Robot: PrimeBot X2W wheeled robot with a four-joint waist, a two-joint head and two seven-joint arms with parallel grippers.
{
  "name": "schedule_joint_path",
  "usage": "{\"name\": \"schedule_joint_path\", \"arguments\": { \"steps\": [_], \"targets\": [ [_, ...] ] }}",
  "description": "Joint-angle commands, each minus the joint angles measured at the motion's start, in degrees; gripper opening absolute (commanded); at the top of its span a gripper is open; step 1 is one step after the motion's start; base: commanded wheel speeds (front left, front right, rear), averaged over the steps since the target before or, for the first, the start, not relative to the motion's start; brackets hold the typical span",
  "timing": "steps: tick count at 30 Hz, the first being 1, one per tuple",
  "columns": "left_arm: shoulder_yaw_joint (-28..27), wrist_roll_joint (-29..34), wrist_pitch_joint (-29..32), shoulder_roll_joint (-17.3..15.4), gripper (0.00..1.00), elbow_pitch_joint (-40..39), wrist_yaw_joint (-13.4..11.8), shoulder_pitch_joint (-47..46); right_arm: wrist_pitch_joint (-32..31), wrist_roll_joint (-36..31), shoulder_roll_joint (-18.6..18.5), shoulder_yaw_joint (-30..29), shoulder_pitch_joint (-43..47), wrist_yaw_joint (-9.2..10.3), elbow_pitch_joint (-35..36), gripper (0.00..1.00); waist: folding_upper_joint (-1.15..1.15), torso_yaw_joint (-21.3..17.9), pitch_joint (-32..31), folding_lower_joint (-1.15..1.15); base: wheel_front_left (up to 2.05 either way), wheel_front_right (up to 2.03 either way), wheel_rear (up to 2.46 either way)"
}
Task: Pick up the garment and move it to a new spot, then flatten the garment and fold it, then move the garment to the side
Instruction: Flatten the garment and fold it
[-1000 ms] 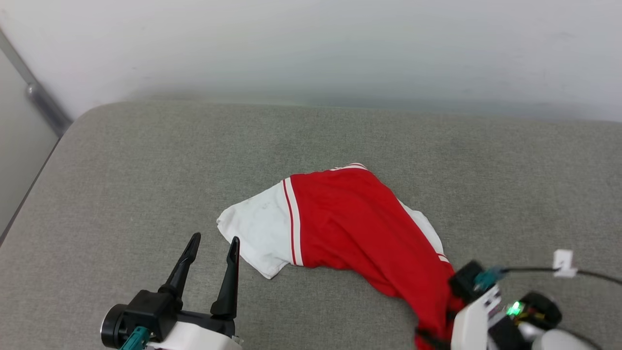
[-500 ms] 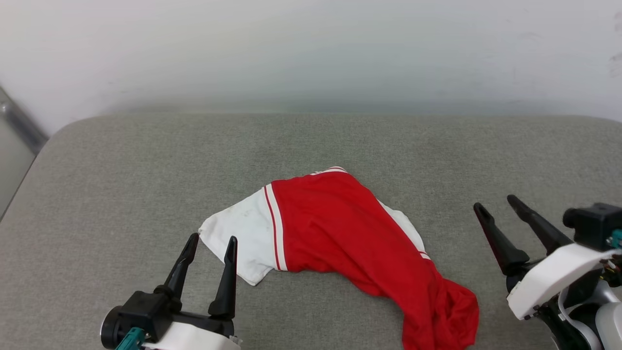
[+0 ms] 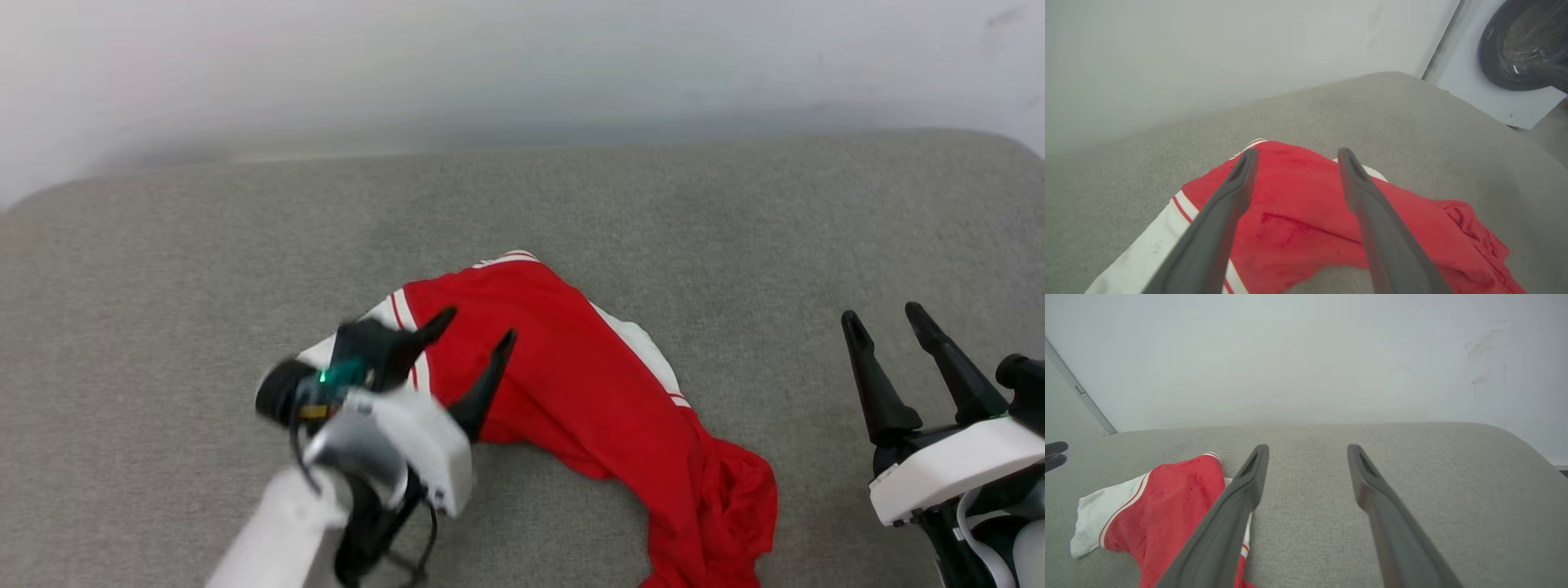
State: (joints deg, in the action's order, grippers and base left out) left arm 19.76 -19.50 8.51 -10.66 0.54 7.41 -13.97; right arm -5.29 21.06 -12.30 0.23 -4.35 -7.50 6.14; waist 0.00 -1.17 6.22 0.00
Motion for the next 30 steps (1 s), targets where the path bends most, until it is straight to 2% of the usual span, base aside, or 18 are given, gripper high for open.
{"name": "schedule_joint_path", "arguments": {
  "steps": [1,6,9,14,18,25,26,27,30],
  "targets": [
    [1.02,-0.91,2.06,-1.07,1.00,0.44,0.02,-2.73,-0.15,-0.54,0.38,-0.13,-0.12,0.02,0.42,1.00,0.00,-1.40,1.74,0.00,0.00,0.00,0.00],
    [8.05,-8.54,18.50,-5.19,1.00,5.24,0.03,-17.85,-0.48,-1.14,0.81,-0.17,-1.80,0.02,1.18,1.00,0.00,-3.83,5.08,0.00,0.00,0.00,0.00],
    [11.05,-13.92,27.55,-6.35,1.00,9.15,0.04,-24.47,-0.11,-1.18,1.34,0.05,-2.48,0.02,0.73,1.00,0.00,-5.66,6.59,0.00,0.00,0.00,0.00],
    [13.99,-19.97,38.71,-8.36,1.00,15.46,0.04,-31.38,0.68,-1.17,2.09,0.35,-2.99,0.02,0.08,1.00,0.00,-8.15,9.39,0.00,0.00,0.00,0.00],
    [17.16,-21.04,42.44,-9.89,1.00,19.12,0.04,-34.14,1.48,-1.04,2.55,0.78,-3.38,0.02,-0.75,1.00,0.00,-9.28,11.17,0.00,0.00,0.00,0.00],
    [23.96,-22.35,42.41,-11.85,1.00,25.16,0.05,-33.83,2.46,-1.27,2.93,2.29,-4.31,0.02,-2.57,1.00,0.00,-9.78,12.62,0.00,0.00,0.00,0.00],
    [24.64,-23.10,43.04,-12.09,0.44,25.71,0.05,-33.13,2.53,-1.28,2.91,2.16,-4.33,0.02,-2.75,1.00,0.00,-9.63,12.52,0.00,0.00,0.00,0.00],
    [25.39,-23.94,43.29,-12.12,0.00,25.88,0.05,-32.46,2.55,-1.35,2.86,1.98,-4.27,0.02,-2.92,1.00,0.00,-9.37,12.36,0.00,0.00,0.00,0.00],
    [26.77,-26.19,42.55,-12.57,0.00,25.93,0.05,-31.13,2.36,-1.55,2.63,1.86,-3.93,0.02,-3.20,1.00,0.00,-8.37,11.59,0.00,0.00,0.00,0.00]
  ]
}}
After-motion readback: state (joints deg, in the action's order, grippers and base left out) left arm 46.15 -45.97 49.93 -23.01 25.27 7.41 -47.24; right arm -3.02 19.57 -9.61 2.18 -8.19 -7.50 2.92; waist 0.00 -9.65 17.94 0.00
